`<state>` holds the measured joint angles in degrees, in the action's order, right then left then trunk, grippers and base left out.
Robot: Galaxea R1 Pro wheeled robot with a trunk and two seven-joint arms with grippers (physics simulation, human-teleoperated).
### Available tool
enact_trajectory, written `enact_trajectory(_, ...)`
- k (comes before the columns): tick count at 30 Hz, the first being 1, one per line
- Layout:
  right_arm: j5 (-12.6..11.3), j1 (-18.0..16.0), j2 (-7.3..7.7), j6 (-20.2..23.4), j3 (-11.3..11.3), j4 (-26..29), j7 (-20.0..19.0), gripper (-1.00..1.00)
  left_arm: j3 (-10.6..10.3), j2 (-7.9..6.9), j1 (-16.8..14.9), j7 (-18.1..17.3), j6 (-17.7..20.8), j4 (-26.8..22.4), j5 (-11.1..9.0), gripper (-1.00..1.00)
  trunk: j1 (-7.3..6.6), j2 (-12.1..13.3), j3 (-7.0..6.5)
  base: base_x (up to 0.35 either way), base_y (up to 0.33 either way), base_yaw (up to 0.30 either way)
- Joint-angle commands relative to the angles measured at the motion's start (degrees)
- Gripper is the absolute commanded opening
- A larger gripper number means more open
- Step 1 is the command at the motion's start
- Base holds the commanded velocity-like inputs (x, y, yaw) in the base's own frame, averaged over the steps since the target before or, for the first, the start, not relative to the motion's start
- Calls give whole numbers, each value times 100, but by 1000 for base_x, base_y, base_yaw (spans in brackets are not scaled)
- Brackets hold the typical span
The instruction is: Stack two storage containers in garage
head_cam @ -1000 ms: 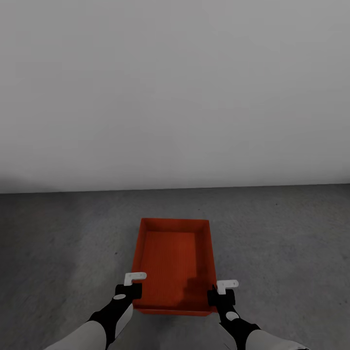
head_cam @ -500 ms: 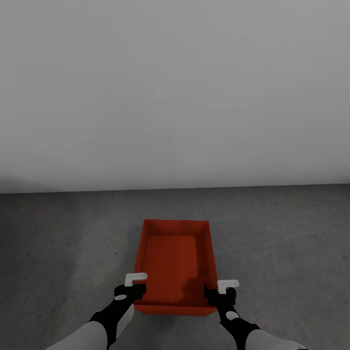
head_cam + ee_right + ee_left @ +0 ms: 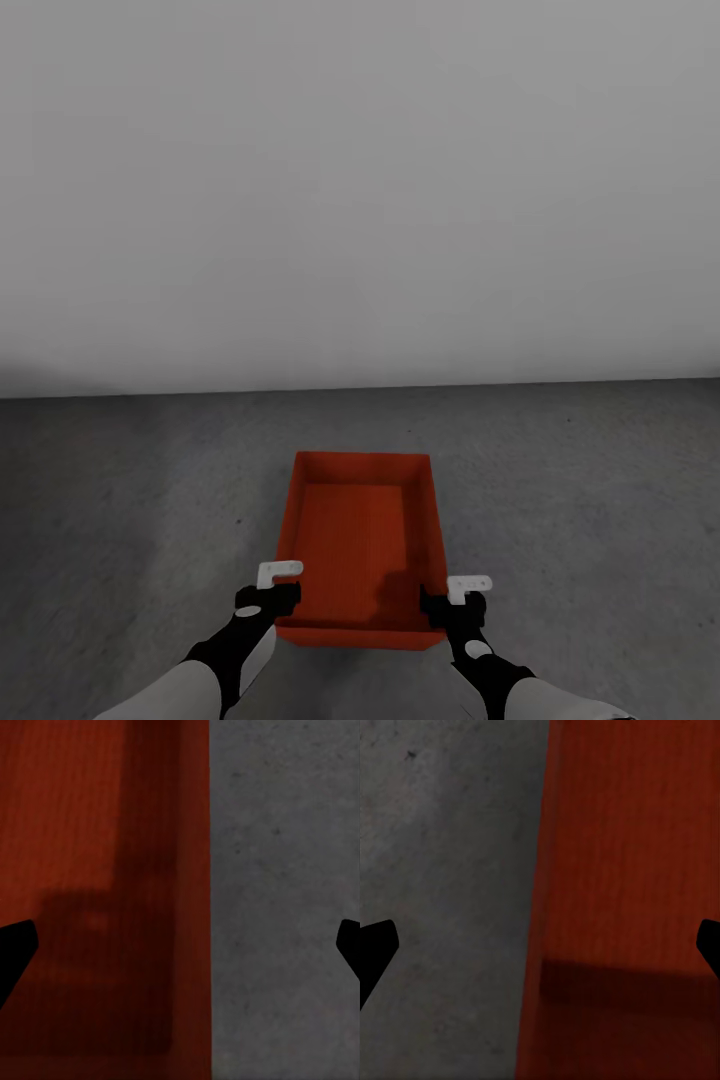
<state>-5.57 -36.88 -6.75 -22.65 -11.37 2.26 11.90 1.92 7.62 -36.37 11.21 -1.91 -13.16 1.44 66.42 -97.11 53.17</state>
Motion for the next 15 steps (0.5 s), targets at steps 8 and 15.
enact_trajectory(8,-67,-4,-1,-20,-50,-6,14,100,19,3,-2,20,-20,6,22,100,-154,279,-122,0,0,0)
enact_trajectory(15,-75,-4,-1,-20,-49,-6,21,100,19,-4,-2,22,-20,-1,17,100,-308,560,-248,0,0,0)
